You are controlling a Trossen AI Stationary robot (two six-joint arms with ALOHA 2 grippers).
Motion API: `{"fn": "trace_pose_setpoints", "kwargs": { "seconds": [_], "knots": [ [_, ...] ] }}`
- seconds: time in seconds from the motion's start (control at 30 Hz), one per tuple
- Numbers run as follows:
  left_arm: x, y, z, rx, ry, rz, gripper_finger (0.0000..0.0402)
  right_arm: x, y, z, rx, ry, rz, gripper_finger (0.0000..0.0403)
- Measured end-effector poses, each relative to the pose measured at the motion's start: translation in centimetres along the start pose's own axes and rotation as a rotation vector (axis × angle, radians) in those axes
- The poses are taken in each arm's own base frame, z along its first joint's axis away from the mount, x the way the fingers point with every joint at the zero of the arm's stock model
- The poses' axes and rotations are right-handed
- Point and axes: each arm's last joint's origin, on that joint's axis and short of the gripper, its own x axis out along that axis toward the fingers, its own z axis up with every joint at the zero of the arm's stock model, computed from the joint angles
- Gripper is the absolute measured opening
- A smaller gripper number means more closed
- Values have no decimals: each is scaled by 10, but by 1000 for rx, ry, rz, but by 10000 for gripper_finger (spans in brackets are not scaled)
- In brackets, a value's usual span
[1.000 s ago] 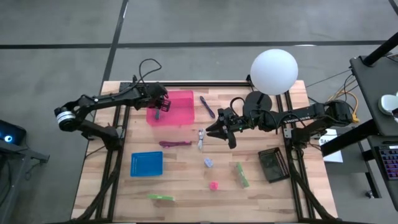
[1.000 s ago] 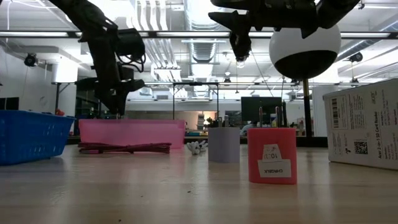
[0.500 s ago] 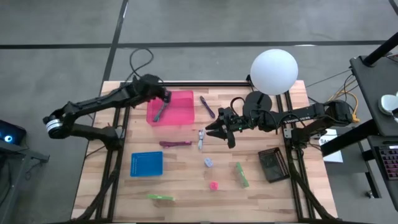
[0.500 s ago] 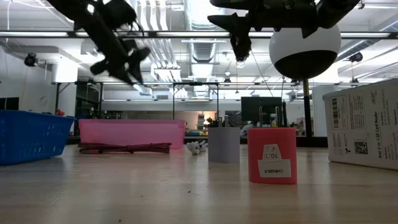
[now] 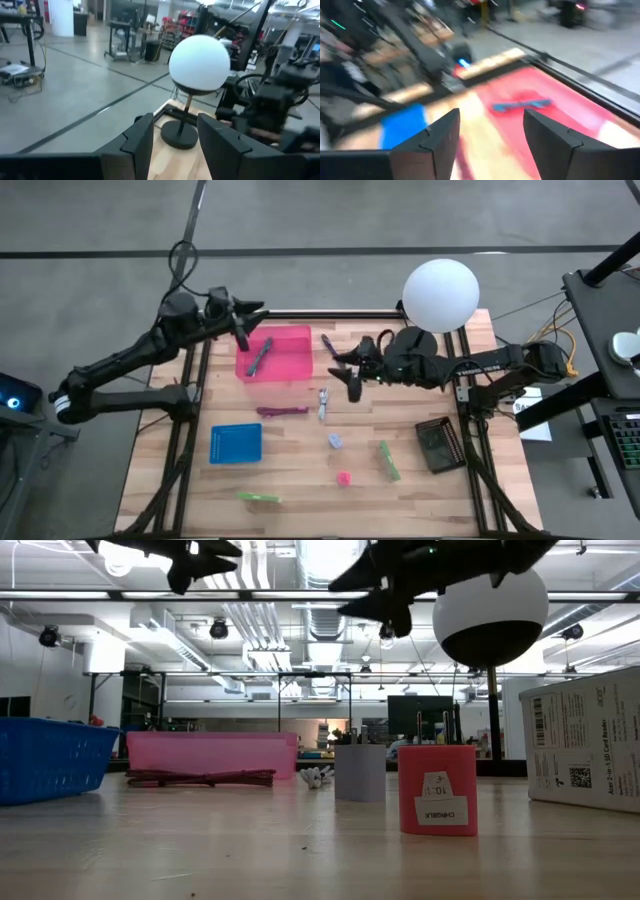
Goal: Pick and place items into bin
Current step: Put the purple charger cable into the pink bin
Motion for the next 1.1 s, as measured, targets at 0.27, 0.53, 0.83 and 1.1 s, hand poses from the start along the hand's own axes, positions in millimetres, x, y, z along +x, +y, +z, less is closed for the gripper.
{"fn": "trace_pose_setpoints", "kwargs": {
  "seconds": [0.27, 0.53, 0.83, 1.1],
  "knots": [
    [-2, 0, 0, -1, 2, -1, 138, 15, 3, 16, -47, 187, -198, 245],
    [8, 1, -7, -39, 42, -4, 138, 60, -9, 4, 34, 410, -341, 259],
    [-3, -4, 0, -55, 5, -40, 138, 95, -45, -17, 137, 616, -538, 239],
    [-14, -6, 5, -53, -29, -47, 138, 105, -72, -28, 176, 651, -601, 231]
  ]
}}
